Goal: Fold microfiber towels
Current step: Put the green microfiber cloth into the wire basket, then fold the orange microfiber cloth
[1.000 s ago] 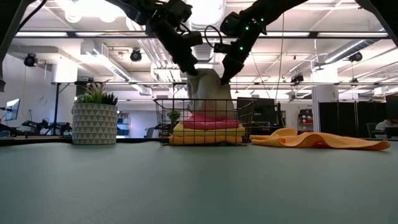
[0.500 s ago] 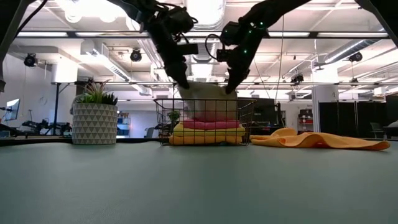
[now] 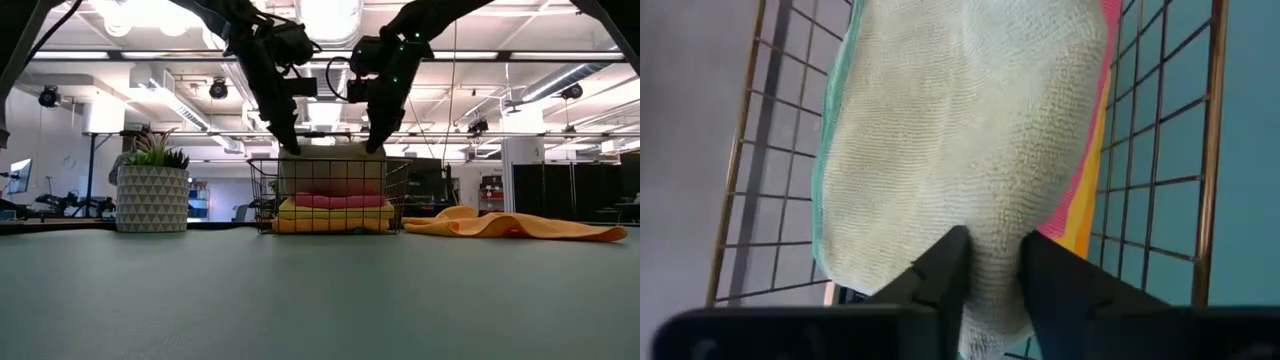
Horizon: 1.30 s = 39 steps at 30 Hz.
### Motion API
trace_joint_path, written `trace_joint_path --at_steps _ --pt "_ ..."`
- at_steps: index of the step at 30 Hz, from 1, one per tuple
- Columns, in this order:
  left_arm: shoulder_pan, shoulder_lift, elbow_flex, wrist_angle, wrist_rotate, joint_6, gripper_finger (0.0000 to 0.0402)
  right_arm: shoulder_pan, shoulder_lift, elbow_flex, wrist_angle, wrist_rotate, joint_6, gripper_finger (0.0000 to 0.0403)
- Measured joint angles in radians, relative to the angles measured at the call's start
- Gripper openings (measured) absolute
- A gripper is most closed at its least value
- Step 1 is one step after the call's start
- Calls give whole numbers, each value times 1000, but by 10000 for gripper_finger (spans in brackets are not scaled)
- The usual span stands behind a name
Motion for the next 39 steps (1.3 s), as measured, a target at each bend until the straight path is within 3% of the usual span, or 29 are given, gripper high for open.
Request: trace_joint_path --at_steps 9,16,22,27,39 --pt "-10 2 5 -23 2 -58 174 0 0 1 1 2 -2 116" --pt "-11 -29 54 -49 -6 -79 189 -7 -33 29 -66 2 4 168" --pt "-11 -111 46 -95 -22 -86 189 -19 -107 29 -162 2 27 171" --pt "-13 -184 -23 -102 -22 -187 189 -21 -177 -16 -218 -7 79 160" --pt "-32 -310 -243 -70 -28 -263 189 -11 -456 -411 -131 -14 348 132"
